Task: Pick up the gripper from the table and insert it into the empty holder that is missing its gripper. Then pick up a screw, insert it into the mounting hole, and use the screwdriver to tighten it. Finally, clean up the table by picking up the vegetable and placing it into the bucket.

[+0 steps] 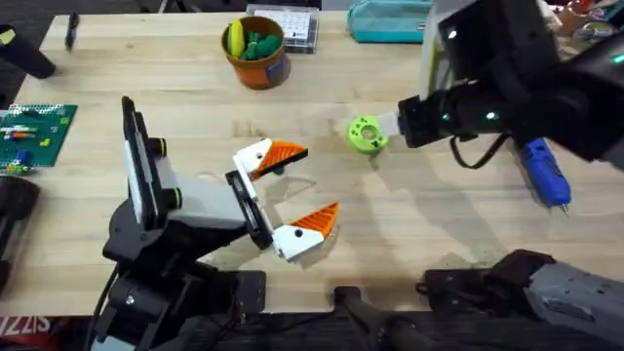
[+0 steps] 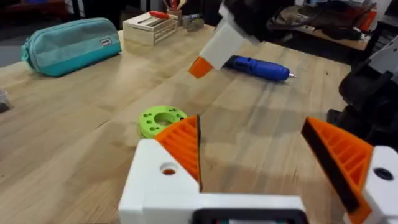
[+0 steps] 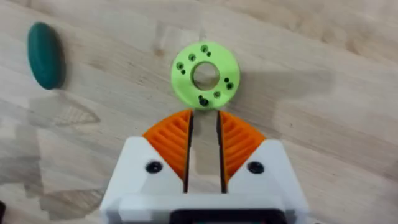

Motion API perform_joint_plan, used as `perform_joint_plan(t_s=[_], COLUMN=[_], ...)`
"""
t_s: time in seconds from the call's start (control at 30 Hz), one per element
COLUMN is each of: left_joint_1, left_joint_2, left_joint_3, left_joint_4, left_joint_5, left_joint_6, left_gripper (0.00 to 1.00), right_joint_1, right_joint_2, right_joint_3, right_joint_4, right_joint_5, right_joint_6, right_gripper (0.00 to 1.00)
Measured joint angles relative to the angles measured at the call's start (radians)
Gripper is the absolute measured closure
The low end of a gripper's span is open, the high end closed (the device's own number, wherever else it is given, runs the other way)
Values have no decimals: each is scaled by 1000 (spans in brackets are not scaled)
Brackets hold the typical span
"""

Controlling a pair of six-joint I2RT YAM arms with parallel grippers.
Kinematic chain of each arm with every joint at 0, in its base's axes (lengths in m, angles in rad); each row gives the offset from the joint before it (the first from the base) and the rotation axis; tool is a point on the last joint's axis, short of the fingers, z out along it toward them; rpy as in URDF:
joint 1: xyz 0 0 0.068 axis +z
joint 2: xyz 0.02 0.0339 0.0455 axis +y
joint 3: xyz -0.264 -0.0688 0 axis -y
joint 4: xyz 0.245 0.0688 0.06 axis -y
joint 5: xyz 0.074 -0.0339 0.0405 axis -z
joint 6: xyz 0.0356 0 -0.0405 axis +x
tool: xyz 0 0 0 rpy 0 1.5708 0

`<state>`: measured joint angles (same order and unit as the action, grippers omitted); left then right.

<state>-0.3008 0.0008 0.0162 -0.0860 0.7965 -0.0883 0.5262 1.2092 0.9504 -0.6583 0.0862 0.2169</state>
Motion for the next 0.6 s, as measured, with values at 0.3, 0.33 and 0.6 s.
perform_joint_plan(t_s=[0.3,0.33,0.6], left_joint_1=[0,0,0], left_joint_2=[0,0,0], left_joint_3=[0,0,0], left_joint_4=[0,0,0], left_joint_5=[0,0,0], left_joint_6=[0,0,0], left_gripper=[15,15,15], right_joint_1=[0,1,7], right_joint_2=[92,100,160], right_joint_3=[-43,-43,-43], right_joint_4=[53,53,87], right_joint_5=[0,0,0], right_joint_6=[0,0,-13], right_gripper=[727,727,727])
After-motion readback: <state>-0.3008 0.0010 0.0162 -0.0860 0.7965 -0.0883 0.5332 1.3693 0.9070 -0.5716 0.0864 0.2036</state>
